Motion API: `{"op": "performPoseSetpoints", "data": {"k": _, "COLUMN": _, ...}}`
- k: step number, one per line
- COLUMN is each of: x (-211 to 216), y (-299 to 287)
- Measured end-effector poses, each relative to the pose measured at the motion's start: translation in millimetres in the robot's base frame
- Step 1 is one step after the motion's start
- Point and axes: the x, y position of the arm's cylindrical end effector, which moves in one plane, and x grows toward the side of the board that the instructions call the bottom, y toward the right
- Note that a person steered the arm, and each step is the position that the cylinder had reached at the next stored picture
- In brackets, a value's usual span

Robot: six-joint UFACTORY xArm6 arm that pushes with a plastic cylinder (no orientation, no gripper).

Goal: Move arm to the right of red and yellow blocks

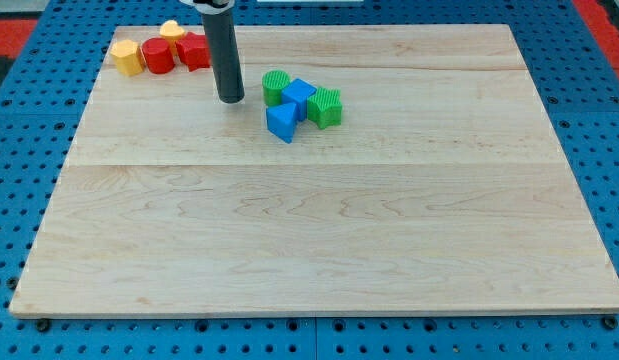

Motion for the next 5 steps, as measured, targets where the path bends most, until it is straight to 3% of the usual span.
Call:
{"op": "performPoseSetpoints", "data": {"k": 2, "x": -25, "y": 0}}
{"op": "performPoseSetpoints", "data": {"k": 3, "x": -35, "y": 36}}
{"op": "performPoseSetpoints", "data": {"k": 4, "x": -12, "y": 107}}
{"op": "performPoseSetpoints", "data": {"k": 5, "x": -11, "y": 112}}
